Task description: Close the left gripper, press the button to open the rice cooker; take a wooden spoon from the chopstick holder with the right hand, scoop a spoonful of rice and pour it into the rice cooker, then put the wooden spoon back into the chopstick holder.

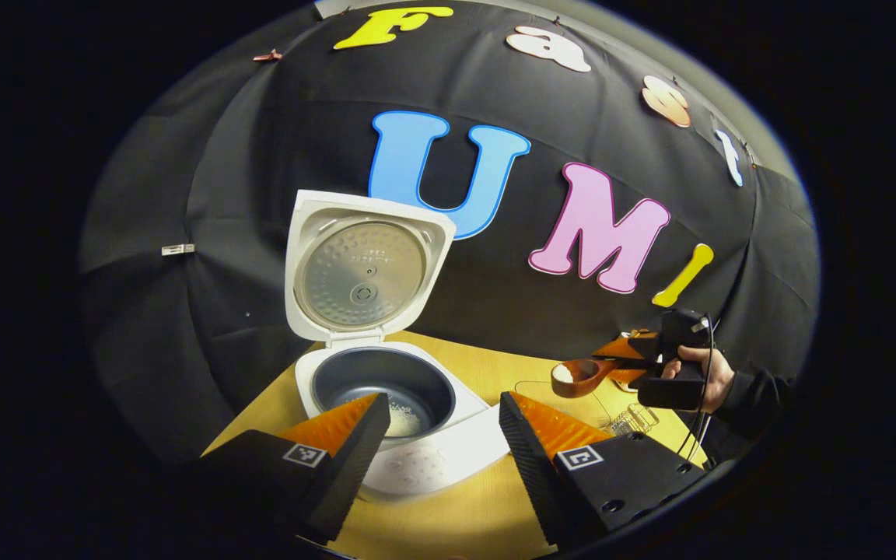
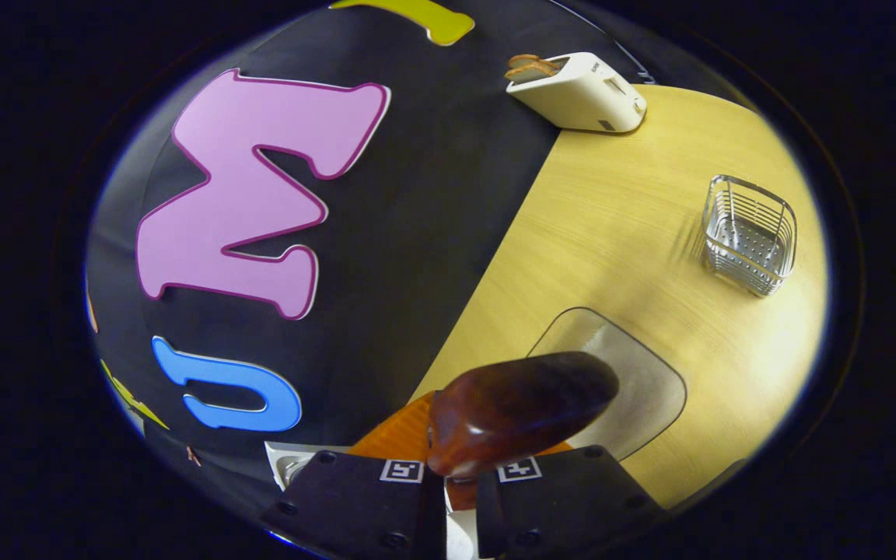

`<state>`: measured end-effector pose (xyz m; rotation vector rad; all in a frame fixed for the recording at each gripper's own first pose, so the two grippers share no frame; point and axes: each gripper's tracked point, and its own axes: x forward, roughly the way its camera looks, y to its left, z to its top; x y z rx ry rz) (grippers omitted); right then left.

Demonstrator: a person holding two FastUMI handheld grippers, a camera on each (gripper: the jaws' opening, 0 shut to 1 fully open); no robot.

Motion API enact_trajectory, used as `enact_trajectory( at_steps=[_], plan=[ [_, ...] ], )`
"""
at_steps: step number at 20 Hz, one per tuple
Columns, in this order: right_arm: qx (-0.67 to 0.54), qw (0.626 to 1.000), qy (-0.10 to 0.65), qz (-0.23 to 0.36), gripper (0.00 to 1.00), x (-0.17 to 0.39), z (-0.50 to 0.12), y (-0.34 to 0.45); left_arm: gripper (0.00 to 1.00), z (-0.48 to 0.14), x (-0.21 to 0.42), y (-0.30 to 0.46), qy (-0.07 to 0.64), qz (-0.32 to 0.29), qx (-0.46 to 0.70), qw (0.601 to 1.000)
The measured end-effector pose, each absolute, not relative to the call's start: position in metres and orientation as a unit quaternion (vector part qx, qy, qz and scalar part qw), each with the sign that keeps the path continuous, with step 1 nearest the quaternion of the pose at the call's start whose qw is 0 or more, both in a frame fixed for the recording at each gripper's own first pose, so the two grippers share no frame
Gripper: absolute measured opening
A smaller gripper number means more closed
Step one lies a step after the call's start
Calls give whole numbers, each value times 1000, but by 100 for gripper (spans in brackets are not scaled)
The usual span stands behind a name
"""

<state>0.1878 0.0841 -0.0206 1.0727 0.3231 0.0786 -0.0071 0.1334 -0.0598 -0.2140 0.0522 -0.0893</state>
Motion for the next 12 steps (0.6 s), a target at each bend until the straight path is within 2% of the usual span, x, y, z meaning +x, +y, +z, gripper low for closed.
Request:
enact_trajectory(
  at_steps=[12],
  plan=[
    [447, 856, 197, 170, 8, 187, 24, 242, 92, -58, -29, 186, 20, 11, -122, 992]
  ],
)
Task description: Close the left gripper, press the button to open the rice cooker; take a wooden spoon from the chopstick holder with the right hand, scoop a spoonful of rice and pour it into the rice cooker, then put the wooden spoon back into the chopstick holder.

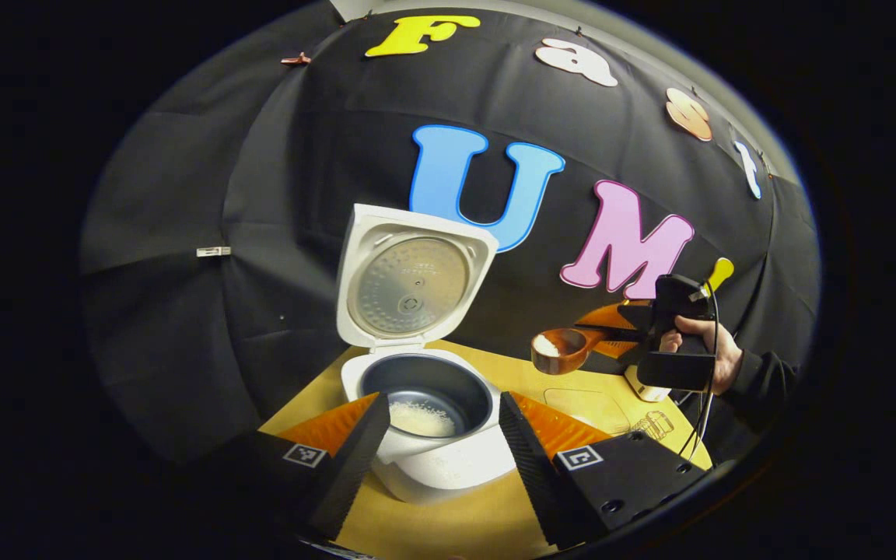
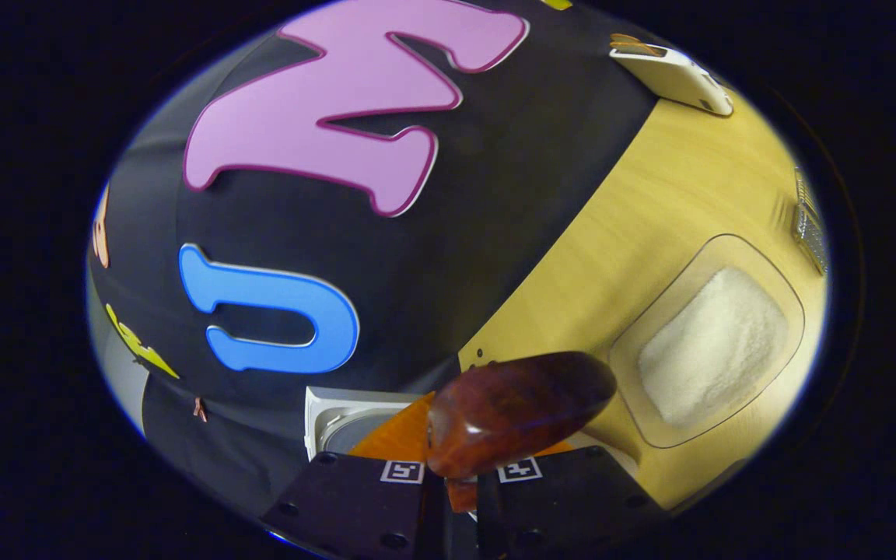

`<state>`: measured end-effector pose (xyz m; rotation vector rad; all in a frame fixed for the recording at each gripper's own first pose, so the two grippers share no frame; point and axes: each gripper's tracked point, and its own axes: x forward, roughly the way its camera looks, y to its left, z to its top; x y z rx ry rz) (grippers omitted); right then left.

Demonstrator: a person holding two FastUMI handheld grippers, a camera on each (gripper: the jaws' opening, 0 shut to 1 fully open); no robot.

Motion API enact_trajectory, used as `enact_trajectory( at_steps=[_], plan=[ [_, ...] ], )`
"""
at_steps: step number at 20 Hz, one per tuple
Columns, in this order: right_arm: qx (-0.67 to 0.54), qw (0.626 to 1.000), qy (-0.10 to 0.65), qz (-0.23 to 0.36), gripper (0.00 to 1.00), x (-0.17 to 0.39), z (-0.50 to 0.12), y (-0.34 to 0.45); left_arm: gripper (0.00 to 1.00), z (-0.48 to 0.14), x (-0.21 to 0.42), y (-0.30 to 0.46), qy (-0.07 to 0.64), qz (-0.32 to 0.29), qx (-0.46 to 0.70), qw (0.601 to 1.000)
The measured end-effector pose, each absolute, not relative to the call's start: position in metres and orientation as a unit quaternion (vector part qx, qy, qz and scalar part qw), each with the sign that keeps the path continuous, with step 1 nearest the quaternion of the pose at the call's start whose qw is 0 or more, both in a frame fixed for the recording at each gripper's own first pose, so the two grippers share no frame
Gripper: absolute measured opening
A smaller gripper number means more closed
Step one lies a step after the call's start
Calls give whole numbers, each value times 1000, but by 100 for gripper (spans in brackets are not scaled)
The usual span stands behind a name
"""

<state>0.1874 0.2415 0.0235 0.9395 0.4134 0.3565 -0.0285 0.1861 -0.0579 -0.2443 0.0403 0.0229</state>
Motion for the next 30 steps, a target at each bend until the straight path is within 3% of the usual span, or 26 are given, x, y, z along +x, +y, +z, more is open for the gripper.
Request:
enact_trajectory(
  at_steps=[6, 17, 22, 23, 30],
  plan=[
    [319, 899, 189, 233, 7, 186, 24, 317, 92, -58, -34, 219, 16, 46, -130, 990],
    [50, 951, 163, 257, 7, 202, -50, 387, 92, -75, -30, 255, 25, 82, -147, 985],
    [-97, 947, 95, 293, 7, 197, -44, 410, 92, -81, -28, 265, 28, 90, -149, 984],
    [-133, 940, 75, 305, 19, 194, -43, 419, 92, -83, -27, 267, 28, 91, -150, 984],
    [-267, 895, 15, 356, 19, 169, -59, 454, 92, -84, -24, 282, 17, 101, -157, 982]
  ],
)
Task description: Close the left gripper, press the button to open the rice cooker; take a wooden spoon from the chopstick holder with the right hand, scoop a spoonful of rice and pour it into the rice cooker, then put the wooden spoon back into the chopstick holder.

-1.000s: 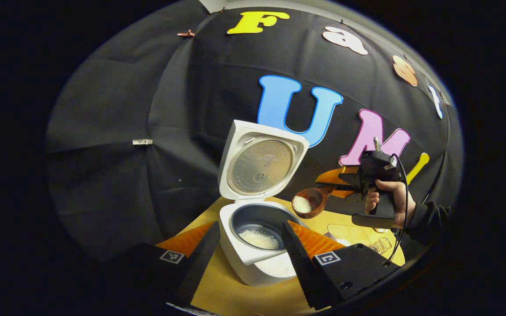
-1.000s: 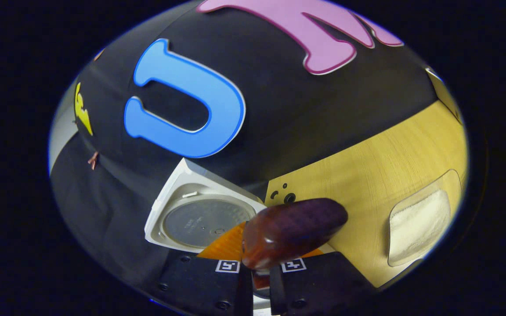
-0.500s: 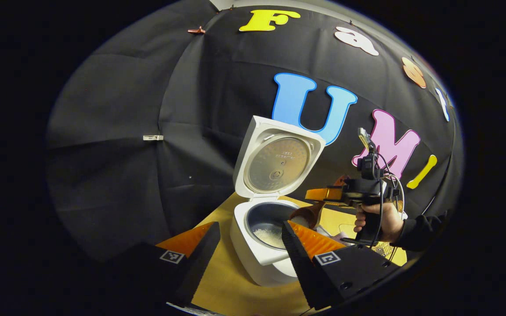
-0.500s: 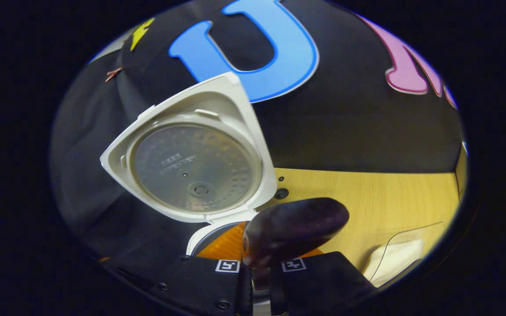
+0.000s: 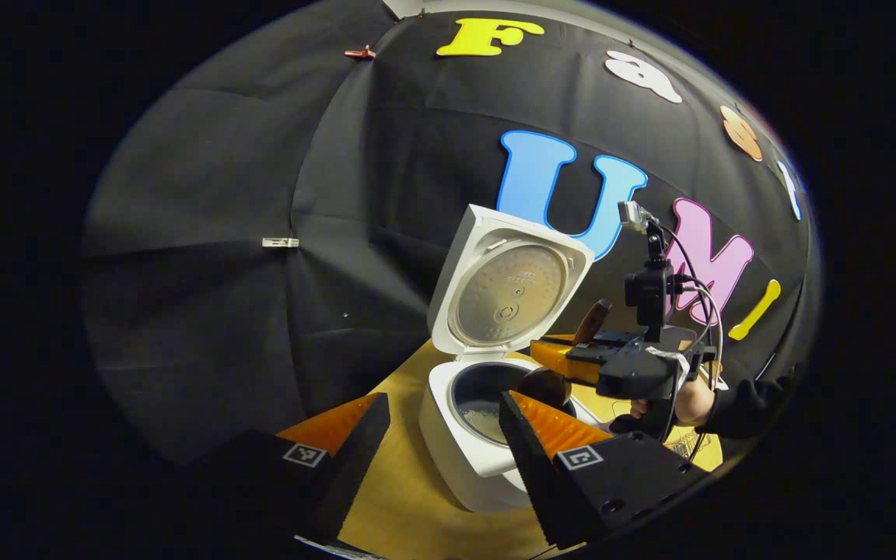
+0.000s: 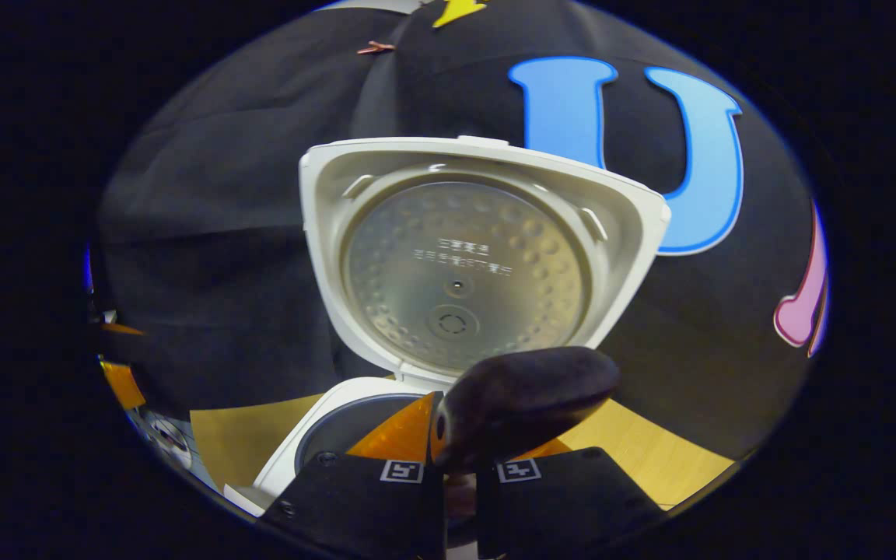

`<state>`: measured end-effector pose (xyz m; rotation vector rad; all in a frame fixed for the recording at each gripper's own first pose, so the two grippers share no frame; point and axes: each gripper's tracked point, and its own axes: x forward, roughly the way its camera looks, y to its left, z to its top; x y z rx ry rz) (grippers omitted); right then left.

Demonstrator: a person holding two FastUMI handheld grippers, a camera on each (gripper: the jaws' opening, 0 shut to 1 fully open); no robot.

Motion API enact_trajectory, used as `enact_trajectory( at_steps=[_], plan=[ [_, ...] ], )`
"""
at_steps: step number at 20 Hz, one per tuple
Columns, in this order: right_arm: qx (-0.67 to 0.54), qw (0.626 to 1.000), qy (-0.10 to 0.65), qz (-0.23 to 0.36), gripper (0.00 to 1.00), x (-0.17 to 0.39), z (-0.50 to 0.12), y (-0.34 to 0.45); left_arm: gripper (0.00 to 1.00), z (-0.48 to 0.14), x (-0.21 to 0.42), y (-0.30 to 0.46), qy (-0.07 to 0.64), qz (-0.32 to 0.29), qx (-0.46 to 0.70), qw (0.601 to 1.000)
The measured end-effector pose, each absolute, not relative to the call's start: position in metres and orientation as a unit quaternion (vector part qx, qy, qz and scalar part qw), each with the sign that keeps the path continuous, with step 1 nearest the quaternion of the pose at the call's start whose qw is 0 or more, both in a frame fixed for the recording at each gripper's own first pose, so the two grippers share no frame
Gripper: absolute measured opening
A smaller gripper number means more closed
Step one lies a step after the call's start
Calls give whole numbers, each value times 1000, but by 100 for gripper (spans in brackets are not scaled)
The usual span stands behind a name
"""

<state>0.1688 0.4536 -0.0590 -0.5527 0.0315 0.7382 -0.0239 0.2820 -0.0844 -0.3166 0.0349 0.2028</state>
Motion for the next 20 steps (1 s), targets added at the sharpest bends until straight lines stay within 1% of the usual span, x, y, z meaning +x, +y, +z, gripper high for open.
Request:
enact_trajectory(
  at_steps=[3, 6, 10, 14, 17, 20],
  plan=[
    [-299, 882, 5, 365, 19, 164, -66, 462, 92, -88, -24, 288, 15, 109, -166, 980],
    [-305, 877, 0, 370, 19, 160, -62, 466, 92, -96, -26, 294, 16, 117, -170, 978],
    [-251, 892, 41, 374, 19, 155, -55, 465, 92, -97, -29, 296, 15, 122, -176, 977],
    [-187, 909, 59, 368, 19, 152, -32, 459, 92, -96, -27, 289, 12, 117, -178, 977],
    [-159, 917, 57, 361, 19, 149, -12, 452, 92, -89, -24, 281, 7, 107, -178, 978],
    [-156, 922, 47, 352, 19, 144, 4, 437, 92, -81, -18, 271, 4, 96, -168, 981]
  ],
)
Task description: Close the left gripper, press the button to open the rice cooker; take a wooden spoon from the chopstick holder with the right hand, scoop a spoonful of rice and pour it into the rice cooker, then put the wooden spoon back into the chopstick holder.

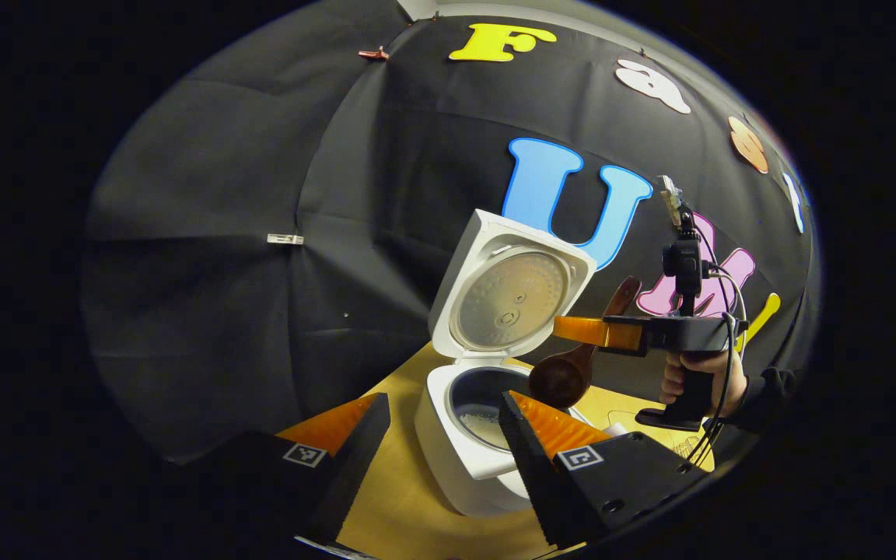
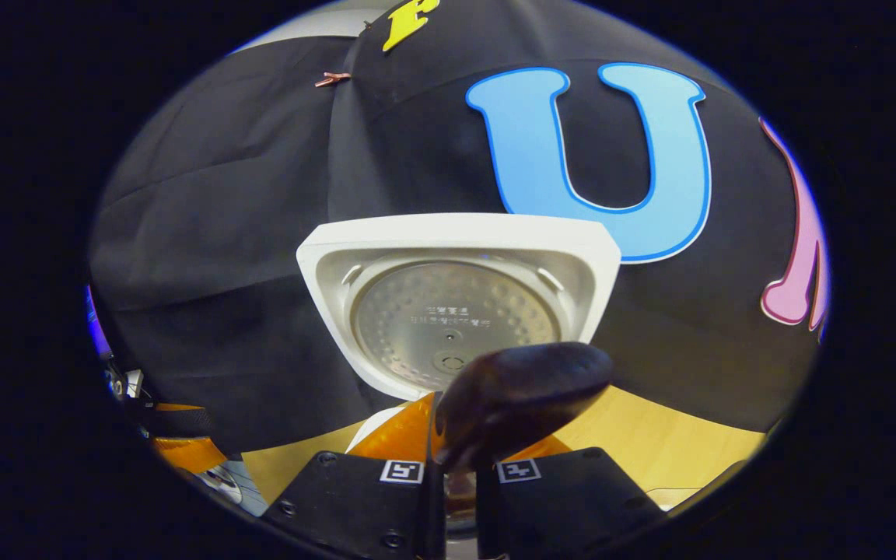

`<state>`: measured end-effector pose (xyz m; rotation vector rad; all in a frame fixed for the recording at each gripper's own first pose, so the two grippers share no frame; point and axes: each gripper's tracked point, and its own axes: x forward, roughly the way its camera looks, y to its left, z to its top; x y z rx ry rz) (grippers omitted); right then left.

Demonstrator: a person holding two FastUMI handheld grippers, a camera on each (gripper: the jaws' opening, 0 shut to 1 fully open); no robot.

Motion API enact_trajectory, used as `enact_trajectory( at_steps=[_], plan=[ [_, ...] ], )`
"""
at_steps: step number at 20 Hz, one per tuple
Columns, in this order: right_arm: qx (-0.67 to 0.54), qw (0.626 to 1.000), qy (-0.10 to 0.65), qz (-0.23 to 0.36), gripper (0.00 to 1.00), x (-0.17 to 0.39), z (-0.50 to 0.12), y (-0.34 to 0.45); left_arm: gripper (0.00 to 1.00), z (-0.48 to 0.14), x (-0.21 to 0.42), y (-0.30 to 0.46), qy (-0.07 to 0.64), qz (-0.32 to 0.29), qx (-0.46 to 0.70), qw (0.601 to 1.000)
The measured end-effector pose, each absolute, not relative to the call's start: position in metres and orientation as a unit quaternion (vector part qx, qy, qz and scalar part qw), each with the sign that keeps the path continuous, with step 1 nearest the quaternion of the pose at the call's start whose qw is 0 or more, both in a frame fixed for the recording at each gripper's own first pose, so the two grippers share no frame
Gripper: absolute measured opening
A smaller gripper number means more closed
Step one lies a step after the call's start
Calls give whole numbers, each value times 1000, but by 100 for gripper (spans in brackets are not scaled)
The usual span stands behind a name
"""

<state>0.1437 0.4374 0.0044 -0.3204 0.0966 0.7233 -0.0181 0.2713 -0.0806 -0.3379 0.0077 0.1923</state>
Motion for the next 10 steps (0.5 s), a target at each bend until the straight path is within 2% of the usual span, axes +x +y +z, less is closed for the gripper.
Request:
enact_trajectory(
  at_steps=[5, 10],
  plan=[
    [-141, 934, 25, 328, 19, 141, 32, 407, 92, -65, -10, 251, -1, 69, -152, 986],
    [-110, 954, -13, 277, 19, 140, 74, 346, 92, -55, 7, 213, 5, 30, -125, 992]
  ],
)
